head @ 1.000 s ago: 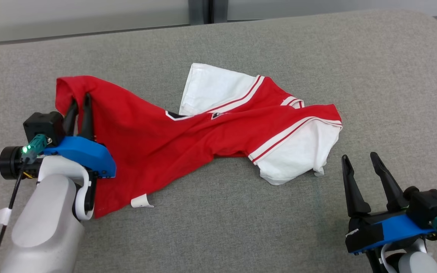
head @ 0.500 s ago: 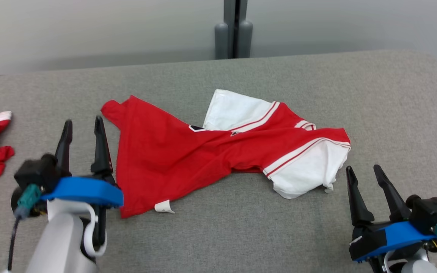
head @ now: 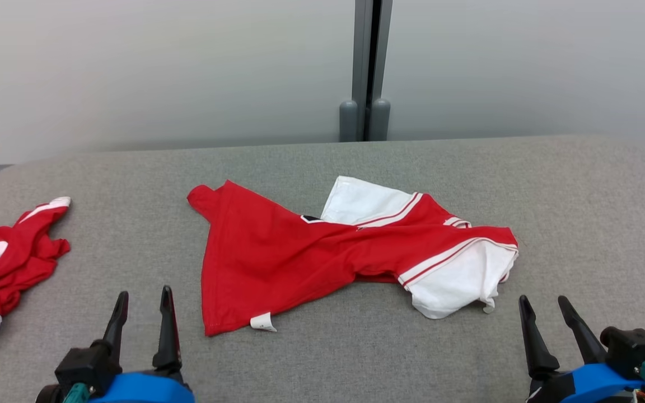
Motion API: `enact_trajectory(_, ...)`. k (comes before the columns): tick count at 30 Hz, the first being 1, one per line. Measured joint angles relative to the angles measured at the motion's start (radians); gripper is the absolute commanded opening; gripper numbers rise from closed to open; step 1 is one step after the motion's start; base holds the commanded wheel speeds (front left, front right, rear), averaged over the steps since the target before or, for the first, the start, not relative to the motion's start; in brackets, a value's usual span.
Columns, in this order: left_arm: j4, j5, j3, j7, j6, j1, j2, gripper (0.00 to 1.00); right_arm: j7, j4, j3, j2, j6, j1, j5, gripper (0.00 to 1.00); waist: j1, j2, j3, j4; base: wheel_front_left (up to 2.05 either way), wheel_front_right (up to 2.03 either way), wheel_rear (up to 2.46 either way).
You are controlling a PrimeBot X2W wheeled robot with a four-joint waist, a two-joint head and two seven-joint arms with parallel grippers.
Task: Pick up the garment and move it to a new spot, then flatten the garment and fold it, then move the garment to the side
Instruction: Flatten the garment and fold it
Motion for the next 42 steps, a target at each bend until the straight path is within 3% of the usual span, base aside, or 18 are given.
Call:
enact_trajectory(19, 0.047, 0.031, 0.030, 0.000, -0.027, 0.059, -0.007, 1.00, -0.054, -0.007, -0.007, 0.000, 0.000, 0.019, -0.028, 1.00, 0.0002, 0.0001, -0.057, 0.021, 0.00, 0.00, 0.00)
enact_trajectory(42, 0.115, 0.043, -0.018, 0.033, -0.044, 0.025, -0.018, 1.00, -0.003, 0.015, -0.010, 0.000, 0.000, 0.012, -0.044, 1.00, 0.0003, 0.0002, -0.042, 0.015, 0.00, 0.00, 0.00)
